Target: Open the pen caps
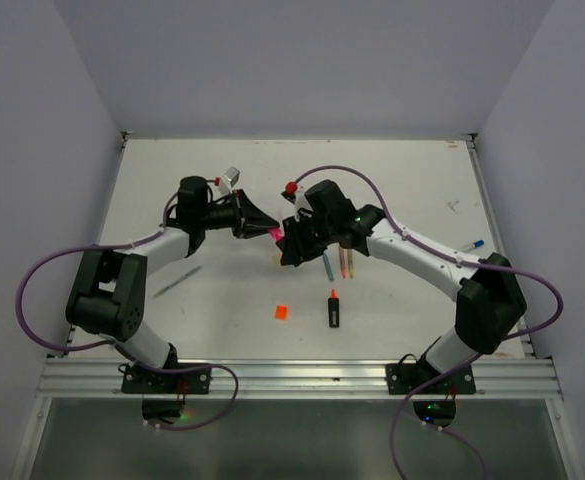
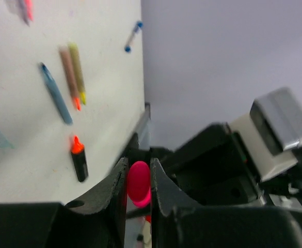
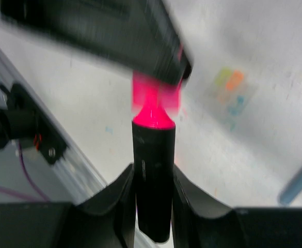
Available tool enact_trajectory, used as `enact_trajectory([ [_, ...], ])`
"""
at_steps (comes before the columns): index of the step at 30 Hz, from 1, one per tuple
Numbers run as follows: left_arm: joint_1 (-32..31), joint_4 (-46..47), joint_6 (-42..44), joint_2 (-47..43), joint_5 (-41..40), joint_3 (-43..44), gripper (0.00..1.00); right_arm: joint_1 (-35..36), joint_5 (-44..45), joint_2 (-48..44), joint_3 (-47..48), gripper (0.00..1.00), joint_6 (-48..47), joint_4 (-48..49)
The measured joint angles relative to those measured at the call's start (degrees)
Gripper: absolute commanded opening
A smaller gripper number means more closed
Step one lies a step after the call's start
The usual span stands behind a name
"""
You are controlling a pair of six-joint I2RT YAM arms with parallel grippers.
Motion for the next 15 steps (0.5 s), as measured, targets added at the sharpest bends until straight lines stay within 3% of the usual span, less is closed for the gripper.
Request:
enact_trajectory([
  [6,4.55,2.75,-0.35,1.79,-7.26,0.44,0.00,1.18,-5.95,-3.91,-4.66,0.00,0.04,-5.44],
  [11,5.09,4.39,-0.98,3.08,-8.72,0.96,0.00,1.44,-9.64,-4.70,-4.68,0.00,0.98,-6.29],
  [15,4.79,-6.16,8.02,3.06,-10.12,5.64,0.00,-0.83,-8.15,-5.20,-5.46,0.00,2.89,-7.19],
])
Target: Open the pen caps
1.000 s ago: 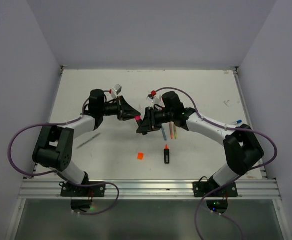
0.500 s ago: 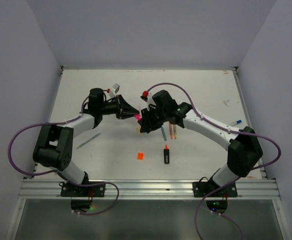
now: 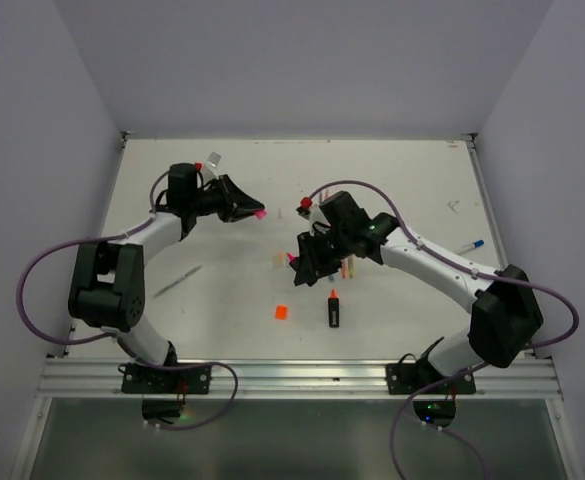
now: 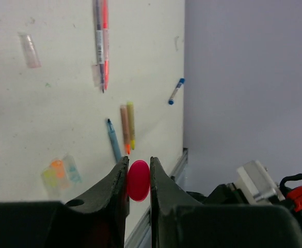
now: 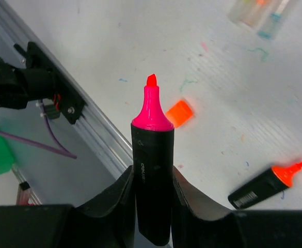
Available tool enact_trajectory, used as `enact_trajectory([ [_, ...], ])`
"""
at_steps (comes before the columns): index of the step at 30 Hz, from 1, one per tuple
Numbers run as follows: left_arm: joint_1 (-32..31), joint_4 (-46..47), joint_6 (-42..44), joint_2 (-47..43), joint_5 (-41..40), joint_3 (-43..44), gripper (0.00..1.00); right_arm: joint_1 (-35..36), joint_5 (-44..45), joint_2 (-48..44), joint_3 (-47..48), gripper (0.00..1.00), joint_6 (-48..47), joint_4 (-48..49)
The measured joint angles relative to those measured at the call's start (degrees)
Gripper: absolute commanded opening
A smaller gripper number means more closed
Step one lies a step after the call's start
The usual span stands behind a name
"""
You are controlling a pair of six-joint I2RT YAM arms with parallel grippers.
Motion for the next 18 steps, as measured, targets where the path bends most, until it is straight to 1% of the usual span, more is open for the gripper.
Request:
enact_trajectory([
  [3,-0.61,-11.56,10.10,-0.63,-2.67,3.74,0.00,-3.08,2.23,-1.57,-3.74,0.00,2.45,0.07],
  [5,-1.44,-17.59,15.69,-2.69,-4.28,2.67,0.00,-4.28,4.46,-2.64,-6.86,0.00,4.20,0.00],
  [7,-2.56,-22.01,19.56,-5.20,-5.44,0.20,0.00,-4.44,6.45,-4.28,-10.12,0.00,6.14,-0.37],
  [12,-8.52,-28.72,25.70,-9.88,-7.78,-8.33,0.00,-4.28,10.58,-11.45,-19.28,0.00,12.66,-0.52],
  [15,-11.85,-30.29,27.04,-10.05,-8.00,-11.13,0.00,-4.28,13.27,-16.15,-23.41,0.00,15.76,-1.20],
  [18,-12.81,-30.67,27.85,-10.05,-8.00,-12.83,0.00,-4.46,15.23,-19.76,-25.92,0.00,17.88,-1.51],
])
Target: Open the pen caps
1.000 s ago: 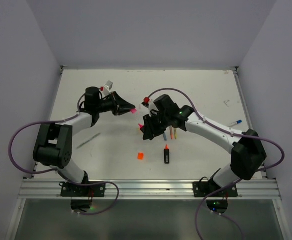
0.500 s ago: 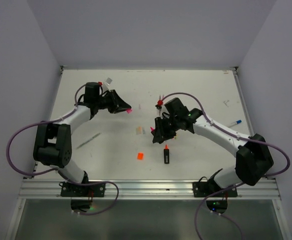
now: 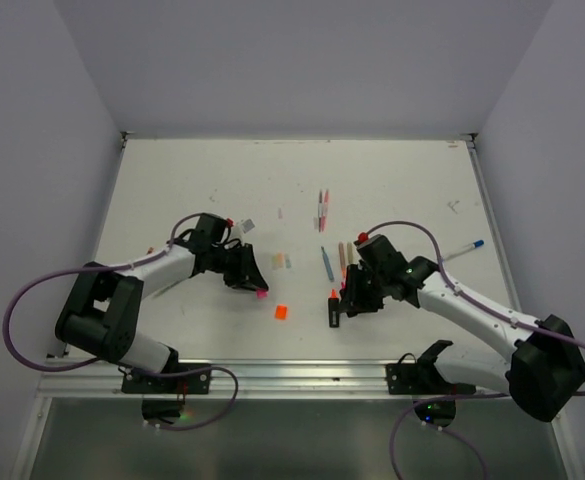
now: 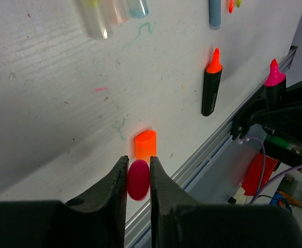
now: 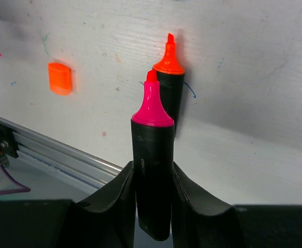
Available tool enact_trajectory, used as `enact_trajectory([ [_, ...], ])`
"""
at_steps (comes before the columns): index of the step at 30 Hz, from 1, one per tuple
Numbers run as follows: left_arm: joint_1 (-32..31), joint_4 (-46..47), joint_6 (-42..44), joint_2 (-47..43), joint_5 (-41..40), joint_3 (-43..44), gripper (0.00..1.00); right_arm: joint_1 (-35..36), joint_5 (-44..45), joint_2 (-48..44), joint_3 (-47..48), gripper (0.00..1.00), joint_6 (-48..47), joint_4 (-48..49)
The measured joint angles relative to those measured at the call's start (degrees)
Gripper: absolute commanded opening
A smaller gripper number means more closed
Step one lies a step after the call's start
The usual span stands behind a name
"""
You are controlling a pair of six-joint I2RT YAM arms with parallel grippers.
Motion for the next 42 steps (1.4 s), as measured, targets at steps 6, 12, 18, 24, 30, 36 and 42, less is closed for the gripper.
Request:
enact_trajectory([
  [6,-0.35,0.72,0.52,0.09,0.13,-2.16,0.00,-0.50,2.89,0.31,-2.62,0.00,2.27,0.13],
  [12,-1.64,2.54,0.48,1.81,0.44,-2.78,0.04,-2.54,4.26,3.26,-3.08,0.02,2.73,0.83],
  [18,-2.93,4.66,0.48,3.19,0.74,-4.22,0.09,-4.33,4.15,6.99,-3.19,0.04,2.01,2.99],
  [24,-3.72,4.83,0.44,5.70,0.74,-4.52,0.21,-4.48,3.37,9.38,-3.93,0.11,1.77,4.92],
  [30,-3.91,4.87,0.46,5.90,1.03,-4.52,0.36,-4.48,2.03,10.80,-4.11,0.35,1.55,6.23],
  [36,-4.07,4.81,0.46,5.88,2.08,-4.17,0.44,-4.48,1.68,10.80,-4.22,0.48,1.40,6.36],
  [42,-4.07,4.55,0.48,5.88,2.58,-3.87,0.48,-4.48,1.18,10.69,-4.17,0.56,1.44,6.27],
])
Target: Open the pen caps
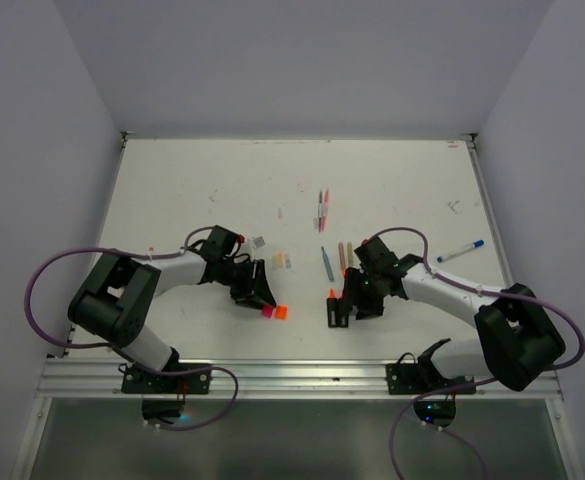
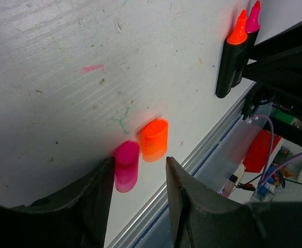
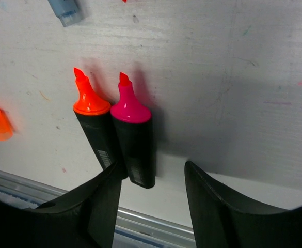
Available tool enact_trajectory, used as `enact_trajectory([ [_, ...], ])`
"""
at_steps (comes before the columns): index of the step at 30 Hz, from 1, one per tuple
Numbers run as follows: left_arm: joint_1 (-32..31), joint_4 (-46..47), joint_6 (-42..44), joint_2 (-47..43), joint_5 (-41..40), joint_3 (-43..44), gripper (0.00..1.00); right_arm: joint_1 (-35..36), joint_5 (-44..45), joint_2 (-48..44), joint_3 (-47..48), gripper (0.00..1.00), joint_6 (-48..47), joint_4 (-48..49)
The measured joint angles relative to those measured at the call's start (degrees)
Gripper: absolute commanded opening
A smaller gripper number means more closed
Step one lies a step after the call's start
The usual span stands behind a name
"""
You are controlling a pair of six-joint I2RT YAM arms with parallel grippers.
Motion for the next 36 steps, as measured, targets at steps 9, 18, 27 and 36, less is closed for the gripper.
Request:
enact_trajectory([
  [9,0.00,-4.07,1.29,-2.29,-3.93,2.47,0.56,-10.08,10.56,0.02,17.73,0.73,-1.20,-14.53],
  [18,0.00,-4.61,2.62,-4.74,-4.94,5.62,0.58,-33.81,21.44,8.09,29.31,0.69,-3.23,-17.94],
  [27,0.00,-4.68,3.96,-6.80,-4.96,6.38,0.59,-46.86,23.67,13.16,27.15,0.65,-6.54,-15.47],
  [36,0.00,-5.03,5.01,-6.84,-5.31,8.37,0.59,-47.32,23.89,21.53,27.47,0.61,-7.39,-9.70],
])
